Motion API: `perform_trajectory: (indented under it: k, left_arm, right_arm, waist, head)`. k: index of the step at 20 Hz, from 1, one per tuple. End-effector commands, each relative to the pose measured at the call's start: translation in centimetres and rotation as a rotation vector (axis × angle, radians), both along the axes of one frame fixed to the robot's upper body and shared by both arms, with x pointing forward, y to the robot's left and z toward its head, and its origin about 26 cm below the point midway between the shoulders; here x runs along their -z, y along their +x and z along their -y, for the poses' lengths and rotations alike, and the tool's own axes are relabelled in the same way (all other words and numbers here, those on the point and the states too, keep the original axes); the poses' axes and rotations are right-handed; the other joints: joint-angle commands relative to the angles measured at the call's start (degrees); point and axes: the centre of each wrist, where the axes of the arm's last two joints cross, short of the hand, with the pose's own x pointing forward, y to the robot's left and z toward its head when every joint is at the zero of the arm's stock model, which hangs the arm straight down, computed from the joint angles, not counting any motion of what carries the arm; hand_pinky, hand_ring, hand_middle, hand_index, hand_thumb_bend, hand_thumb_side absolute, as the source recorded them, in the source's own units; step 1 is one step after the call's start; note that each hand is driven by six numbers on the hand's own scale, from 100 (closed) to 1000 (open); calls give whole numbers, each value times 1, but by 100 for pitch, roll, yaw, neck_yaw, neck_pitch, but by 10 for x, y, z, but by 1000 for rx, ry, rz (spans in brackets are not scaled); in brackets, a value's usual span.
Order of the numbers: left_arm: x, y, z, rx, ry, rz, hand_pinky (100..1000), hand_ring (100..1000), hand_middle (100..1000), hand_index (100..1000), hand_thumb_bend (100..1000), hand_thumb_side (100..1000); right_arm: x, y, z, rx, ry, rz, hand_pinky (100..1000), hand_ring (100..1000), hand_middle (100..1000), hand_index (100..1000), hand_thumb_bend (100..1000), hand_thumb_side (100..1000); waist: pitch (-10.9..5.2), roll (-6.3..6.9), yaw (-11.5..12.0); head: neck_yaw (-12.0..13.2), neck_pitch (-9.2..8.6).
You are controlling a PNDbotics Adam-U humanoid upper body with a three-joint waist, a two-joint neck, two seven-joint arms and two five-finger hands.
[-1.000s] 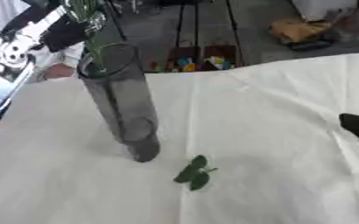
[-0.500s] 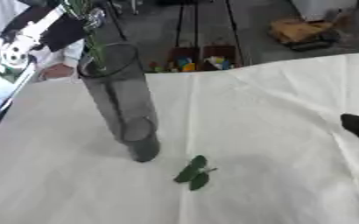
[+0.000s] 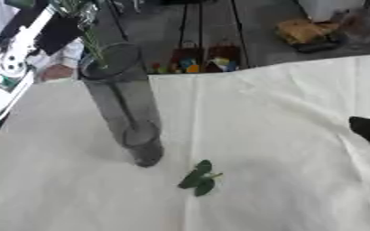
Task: Arrange flowers into the vase.
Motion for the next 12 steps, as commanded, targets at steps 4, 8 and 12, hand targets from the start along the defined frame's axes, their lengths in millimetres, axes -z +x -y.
perform_trajectory:
  k: [4, 8, 12]
  left_arm:
    - [-7, -3, -4, -8, 81, -14, 783, 882, 828, 692, 100, 987]
    - [-7, -2, -5, -10, 168, -68, 813, 898, 853, 764, 100, 1000]
    - [-7, -2, -6, -9, 225, -117, 828, 910, 874, 802, 100, 1000]
  right_arm:
    - [-8, -1, 0, 0, -8, 34, 824, 750, 591, 782, 100, 1000]
    - [-8, -1, 0, 0, -9, 32, 825, 751, 590, 783, 100, 1000]
    - [-8, -1, 0, -1, -10, 31, 826, 752, 590, 783, 100, 1000]
  waist:
    - [-99, -30, -8]
    - [-98, -22, 2]
    - [-93, -17, 4]
  head:
    - [6, -54]
    - [4, -59]
    - [12, -68]
